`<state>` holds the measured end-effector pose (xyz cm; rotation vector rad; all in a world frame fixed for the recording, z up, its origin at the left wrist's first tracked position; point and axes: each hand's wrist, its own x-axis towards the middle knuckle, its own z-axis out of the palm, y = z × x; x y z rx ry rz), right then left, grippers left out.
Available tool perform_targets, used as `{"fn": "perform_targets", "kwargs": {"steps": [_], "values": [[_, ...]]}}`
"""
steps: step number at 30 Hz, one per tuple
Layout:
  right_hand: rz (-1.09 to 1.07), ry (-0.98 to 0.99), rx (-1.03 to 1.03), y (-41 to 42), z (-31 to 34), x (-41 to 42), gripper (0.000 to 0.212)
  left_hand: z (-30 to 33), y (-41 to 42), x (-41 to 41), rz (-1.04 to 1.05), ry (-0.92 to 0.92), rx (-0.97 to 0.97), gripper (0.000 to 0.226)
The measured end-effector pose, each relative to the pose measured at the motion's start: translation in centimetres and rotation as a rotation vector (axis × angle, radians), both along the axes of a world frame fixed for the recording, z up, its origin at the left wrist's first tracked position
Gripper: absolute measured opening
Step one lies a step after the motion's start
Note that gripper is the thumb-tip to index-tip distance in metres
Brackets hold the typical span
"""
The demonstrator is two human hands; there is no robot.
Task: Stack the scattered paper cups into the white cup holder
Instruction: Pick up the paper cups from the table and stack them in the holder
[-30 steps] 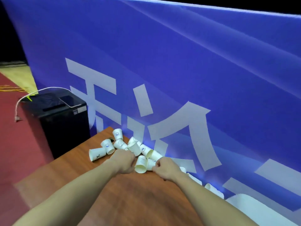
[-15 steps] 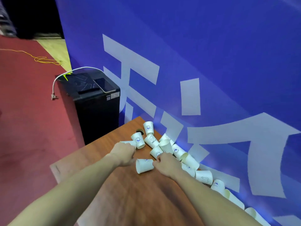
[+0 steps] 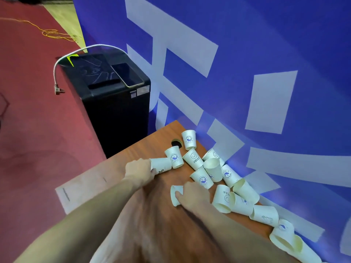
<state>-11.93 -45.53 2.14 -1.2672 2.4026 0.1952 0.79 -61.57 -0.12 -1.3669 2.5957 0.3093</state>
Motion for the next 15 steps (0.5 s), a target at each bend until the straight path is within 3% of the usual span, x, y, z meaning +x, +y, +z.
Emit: {"fn": "perform_targets", "kwargs": {"steps": [8, 15], "values": [[-0.048, -0.073, 0.162, -1.1, -3.2, -1.2, 0.047, -4.2, -1.2, -1.5, 0.168, 0.067, 0.232, 0.040], [-0.046, -0.006, 0.125, -0.5, -2.6, -1.5, 0.045, -4.0, -0.9, -2.3, 0.055, 0.176, 0.173, 0.028]]}}
